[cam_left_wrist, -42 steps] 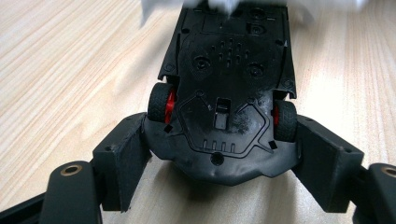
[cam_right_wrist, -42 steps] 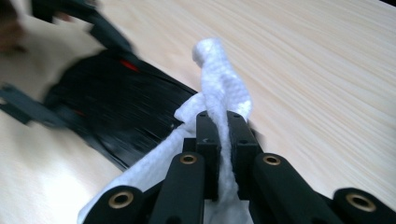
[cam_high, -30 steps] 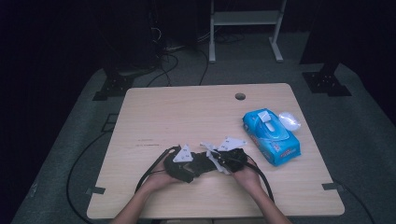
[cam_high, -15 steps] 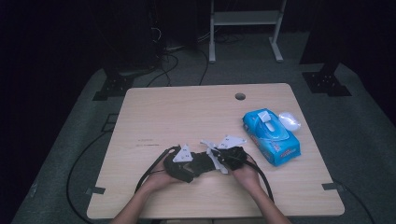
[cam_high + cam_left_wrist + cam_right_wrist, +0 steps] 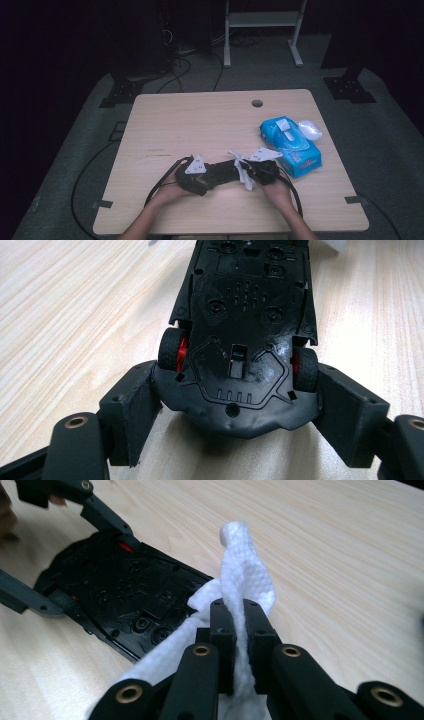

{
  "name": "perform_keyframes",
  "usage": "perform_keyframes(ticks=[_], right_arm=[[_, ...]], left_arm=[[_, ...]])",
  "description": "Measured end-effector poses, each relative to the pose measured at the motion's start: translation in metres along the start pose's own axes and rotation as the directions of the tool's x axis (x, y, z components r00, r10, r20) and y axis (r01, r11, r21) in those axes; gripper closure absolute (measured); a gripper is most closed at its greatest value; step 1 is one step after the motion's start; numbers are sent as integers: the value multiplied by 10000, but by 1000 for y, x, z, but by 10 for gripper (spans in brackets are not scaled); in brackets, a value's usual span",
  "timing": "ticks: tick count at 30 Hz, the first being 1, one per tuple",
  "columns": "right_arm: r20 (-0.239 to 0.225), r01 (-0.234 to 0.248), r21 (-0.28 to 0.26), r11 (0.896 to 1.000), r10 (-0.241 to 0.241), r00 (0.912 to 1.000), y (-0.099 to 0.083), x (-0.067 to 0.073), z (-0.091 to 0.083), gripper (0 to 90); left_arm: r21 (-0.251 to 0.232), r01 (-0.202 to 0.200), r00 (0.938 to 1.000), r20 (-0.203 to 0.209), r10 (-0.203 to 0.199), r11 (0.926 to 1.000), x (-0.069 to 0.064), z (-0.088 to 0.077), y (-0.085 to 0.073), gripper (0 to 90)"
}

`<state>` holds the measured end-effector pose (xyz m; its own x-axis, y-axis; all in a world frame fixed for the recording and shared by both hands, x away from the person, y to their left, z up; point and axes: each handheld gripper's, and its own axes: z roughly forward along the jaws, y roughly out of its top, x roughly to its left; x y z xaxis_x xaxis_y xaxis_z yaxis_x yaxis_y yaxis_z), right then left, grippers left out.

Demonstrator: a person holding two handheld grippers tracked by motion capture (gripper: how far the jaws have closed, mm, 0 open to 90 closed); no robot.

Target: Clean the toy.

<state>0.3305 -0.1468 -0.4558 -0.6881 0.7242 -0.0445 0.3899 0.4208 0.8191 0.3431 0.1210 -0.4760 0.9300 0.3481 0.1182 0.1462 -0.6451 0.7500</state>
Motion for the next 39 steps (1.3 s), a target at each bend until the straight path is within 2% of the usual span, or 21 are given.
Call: perform_keyframes(ticks=[3, 5, 7, 8, 12, 15, 16, 18, 20, 22, 25, 27, 31, 32, 34, 37, 39], right_arm=[[-125, 86, 8, 10000, -86, 9999, -1, 6, -2, 849], [-558, 233, 1, 9997, -233, 9982, 0, 13, -1, 849], [-480, 683, 34, 9977, -680, 9965, 2, 19, 0, 849], [-468, 691, 37, 9976, -689, 9965, 2, 18, 0, 849], [-151, 416, 70, 9991, -415, 9990, -4, 9, -6, 849], [-155, 188, -42, 9998, -188, 9997, -9, 6, -10, 849], [-160, 201, -44, 9998, -202, 9997, -9, 7, -10, 850], [-460, 232, -36, 9997, -233, 9987, -8, 12, -10, 849], [-552, 571, 27, 9984, -568, 9969, -7, 17, -10, 849], [-399, 668, 88, 9977, -664, 9970, -7, 14, -11, 849], [-226, 204, 87, 9998, -202, 9995, -12, 3, -15, 849], [-223, 239, 118, 9996, -236, 9995, -13, 4, -17, 849], [-774, 278, -29, 9996, -280, 9966, -12, 14, -15, 849], [-780, 392, -31, 9992, -393, 9962, -11, 16, -14, 849], [-711, 391, -15, 9992, -391, 9967, -10, 14, -14, 849], [-454, 52, -6, 10000, -52, 9990, -14, 3, -16, 849], [-351, -5, 68, 10000, 8, 9994, -16, 1, -18, 849]], left_arm=[[-9, 2, 10000, 12, -2, 10000, 0, 0, 0, 241], [1, 1, 10000, -4, -1, 10000, -1, 0, 0, 241], [12, 39, 10000, -5, -39, 10000, -1, 0, 0, 241], [20, 15, 10000, -17, -15, 10000, -1, 0, 0, 242], [-17, 19, 10000, 10, -19, 10000, 0, 0, 0, 241], [13, -39, 10000, 5, 39, 10000, 0, 0, 0, 241], [17, -29, 10000, 9, 29, 10000, 0, 0, 0, 241], [8, 30, 10000, 8, -30, 10000, -1, 0, 0, 241], [17, 39, 10000, 18, -39, 10000, -1, 0, 0, 241], [34, -18, 10000, 15, 18, 10000, 0, -1, 0, 241], [-24, 40, 10000, 40, -40, 10000, 1, -1, 0, 241], [-30, 24, 10000, 43, -24, 10000, 1, 0, -1, 241], [-15, 65, 10000, 48, -65, 10000, 0, 0, 0, 241], [-12, 80, 10000, 49, -80, 10000, 0, -1, 0, 241], [-13, 44, 10000, 35, -44, 10000, 0, -1, 0, 241], [-34, 52, 10000, 53, -52, 10000, 1, -1, 0, 241], [-42, 49, 10000, 56, -49, 10000, 1, -1, -1, 241]])
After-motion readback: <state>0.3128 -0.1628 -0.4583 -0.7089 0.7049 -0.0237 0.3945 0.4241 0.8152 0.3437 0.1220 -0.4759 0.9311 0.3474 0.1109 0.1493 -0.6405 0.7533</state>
